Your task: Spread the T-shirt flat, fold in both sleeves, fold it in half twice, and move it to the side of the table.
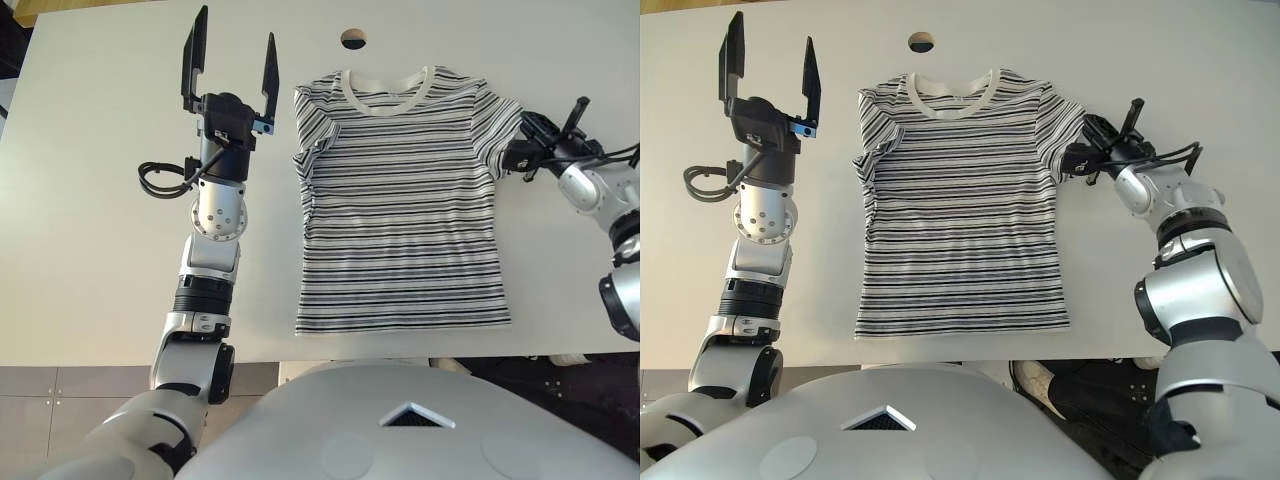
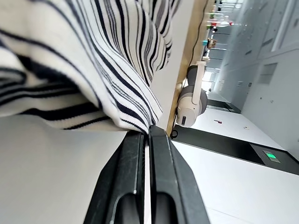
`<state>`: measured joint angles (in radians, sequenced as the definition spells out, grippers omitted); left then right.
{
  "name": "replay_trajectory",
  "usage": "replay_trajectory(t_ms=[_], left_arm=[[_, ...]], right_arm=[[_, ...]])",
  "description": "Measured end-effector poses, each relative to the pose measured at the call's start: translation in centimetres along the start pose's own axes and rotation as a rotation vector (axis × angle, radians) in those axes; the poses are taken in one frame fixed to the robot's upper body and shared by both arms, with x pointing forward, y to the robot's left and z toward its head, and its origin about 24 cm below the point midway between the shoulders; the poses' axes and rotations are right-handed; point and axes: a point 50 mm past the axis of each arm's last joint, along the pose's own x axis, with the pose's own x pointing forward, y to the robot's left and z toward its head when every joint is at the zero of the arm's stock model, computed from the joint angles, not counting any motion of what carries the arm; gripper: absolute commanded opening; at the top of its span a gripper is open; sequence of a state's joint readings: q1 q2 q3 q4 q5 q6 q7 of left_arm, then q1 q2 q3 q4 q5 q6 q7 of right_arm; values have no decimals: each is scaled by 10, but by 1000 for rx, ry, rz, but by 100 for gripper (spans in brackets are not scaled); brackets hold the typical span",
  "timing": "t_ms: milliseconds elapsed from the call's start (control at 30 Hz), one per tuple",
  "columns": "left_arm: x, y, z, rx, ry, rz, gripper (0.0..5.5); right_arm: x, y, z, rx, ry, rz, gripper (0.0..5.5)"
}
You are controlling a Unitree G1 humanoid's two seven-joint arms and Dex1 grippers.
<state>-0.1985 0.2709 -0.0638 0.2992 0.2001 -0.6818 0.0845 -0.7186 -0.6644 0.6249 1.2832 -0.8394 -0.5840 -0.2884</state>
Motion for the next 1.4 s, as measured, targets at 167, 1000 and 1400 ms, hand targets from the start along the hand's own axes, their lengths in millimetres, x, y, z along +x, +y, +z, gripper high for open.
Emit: replay_trajectory(t_ms=[167,1000,1400], left_arm=[[-2,-1,-4,-7,19,4,349],[-7,-16,-13,-33,53,-18,349],[-40,25,-17,381,35,-397,349]], right_arm=[[0,-8,1,4,-17,-90,11],[20,-21,71,-116,-377,-93,78],[-18,-28,52,-38,-389,-195,263]])
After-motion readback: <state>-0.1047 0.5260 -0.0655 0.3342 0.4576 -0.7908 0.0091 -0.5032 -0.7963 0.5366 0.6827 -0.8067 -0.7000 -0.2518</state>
